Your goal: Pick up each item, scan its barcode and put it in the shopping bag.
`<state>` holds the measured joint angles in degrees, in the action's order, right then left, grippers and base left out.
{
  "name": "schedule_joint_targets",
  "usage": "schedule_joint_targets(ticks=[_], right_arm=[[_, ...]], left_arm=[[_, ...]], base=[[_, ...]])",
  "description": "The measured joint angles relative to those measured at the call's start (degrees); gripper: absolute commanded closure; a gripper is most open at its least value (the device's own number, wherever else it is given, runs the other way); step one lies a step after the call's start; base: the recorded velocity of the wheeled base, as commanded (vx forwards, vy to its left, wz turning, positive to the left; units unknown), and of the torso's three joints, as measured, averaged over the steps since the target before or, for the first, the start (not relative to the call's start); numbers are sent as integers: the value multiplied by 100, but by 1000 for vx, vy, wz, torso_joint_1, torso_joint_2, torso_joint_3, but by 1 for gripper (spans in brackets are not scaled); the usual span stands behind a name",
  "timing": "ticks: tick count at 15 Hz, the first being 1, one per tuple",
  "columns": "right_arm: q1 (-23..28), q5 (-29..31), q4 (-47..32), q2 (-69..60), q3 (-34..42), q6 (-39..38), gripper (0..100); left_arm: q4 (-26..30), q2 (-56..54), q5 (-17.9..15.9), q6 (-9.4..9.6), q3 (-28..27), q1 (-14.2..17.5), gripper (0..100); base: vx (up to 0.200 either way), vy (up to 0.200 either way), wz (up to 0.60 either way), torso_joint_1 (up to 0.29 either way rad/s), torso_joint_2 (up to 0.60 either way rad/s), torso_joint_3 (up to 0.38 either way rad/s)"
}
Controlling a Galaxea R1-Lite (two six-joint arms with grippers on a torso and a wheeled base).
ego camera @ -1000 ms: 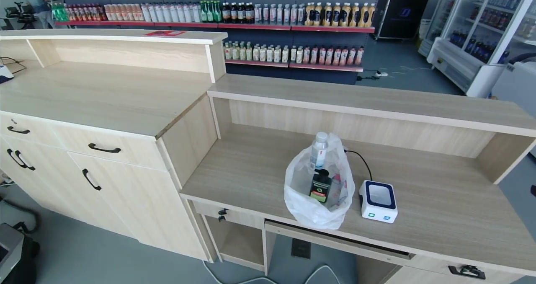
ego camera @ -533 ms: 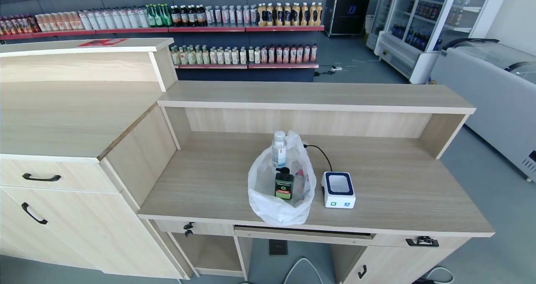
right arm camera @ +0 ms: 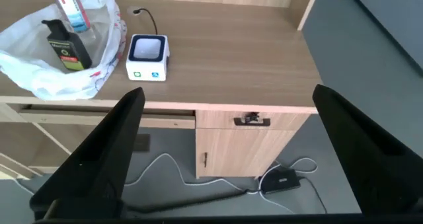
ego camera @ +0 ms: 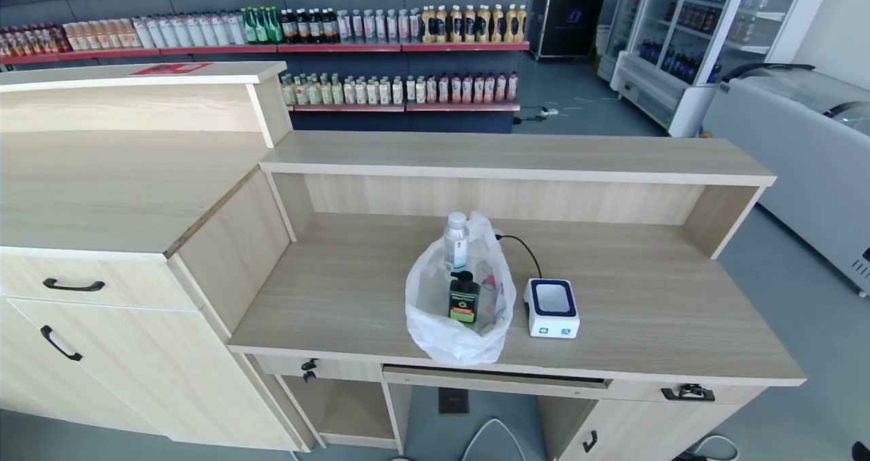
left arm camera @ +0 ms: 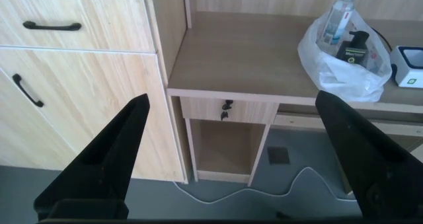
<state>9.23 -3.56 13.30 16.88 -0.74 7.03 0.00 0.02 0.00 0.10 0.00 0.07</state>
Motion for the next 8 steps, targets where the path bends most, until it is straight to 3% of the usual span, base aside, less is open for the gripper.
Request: schedule_joint_targets(ticks=[3,8], right_arm=[[-301,204,-772,-759,67,-33,0],[-527,332,-859,-1098,72,-176,0]], left_arm=[[0,0,0,0,0,0,0],[0,0,0,0,0,0,0]], base=[[0,0,0,0,0,0],[0,0,0,0,0,0]])
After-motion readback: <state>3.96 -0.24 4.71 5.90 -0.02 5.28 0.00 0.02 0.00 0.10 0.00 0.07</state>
